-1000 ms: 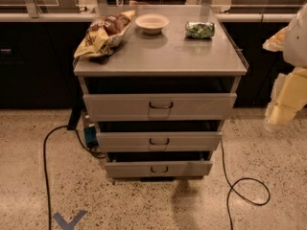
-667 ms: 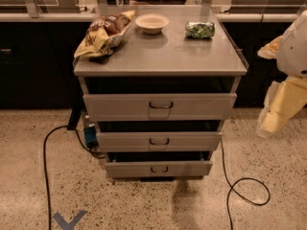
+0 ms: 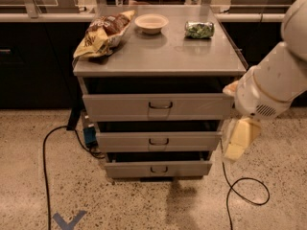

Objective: Open top drawer

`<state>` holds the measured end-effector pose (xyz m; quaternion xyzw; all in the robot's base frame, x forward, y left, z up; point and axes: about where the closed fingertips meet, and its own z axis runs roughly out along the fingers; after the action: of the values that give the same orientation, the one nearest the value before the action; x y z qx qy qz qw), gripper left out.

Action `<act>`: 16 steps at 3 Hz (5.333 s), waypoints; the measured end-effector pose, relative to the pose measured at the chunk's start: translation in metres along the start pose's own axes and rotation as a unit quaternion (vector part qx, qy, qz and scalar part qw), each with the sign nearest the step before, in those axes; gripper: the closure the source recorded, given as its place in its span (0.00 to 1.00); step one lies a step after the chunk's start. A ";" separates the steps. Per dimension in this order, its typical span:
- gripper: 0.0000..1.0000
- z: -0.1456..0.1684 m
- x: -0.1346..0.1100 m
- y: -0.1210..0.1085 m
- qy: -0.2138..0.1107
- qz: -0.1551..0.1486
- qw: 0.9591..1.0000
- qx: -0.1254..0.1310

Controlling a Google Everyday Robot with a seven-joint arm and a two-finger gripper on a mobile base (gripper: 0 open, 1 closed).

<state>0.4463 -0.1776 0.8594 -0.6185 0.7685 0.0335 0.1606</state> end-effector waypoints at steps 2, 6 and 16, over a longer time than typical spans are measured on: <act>0.00 0.063 0.002 0.007 -0.011 0.010 0.999 -0.035; 0.00 0.124 -0.064 -0.066 -0.110 -0.022 0.991 0.065; 0.00 0.275 -0.110 -0.184 -0.129 -0.017 0.988 0.087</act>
Offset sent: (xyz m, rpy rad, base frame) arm 0.0049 0.0143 -0.0513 0.0319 0.0558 0.0052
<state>0.6999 -0.0486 0.6576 -0.6056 0.7308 0.0438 0.3120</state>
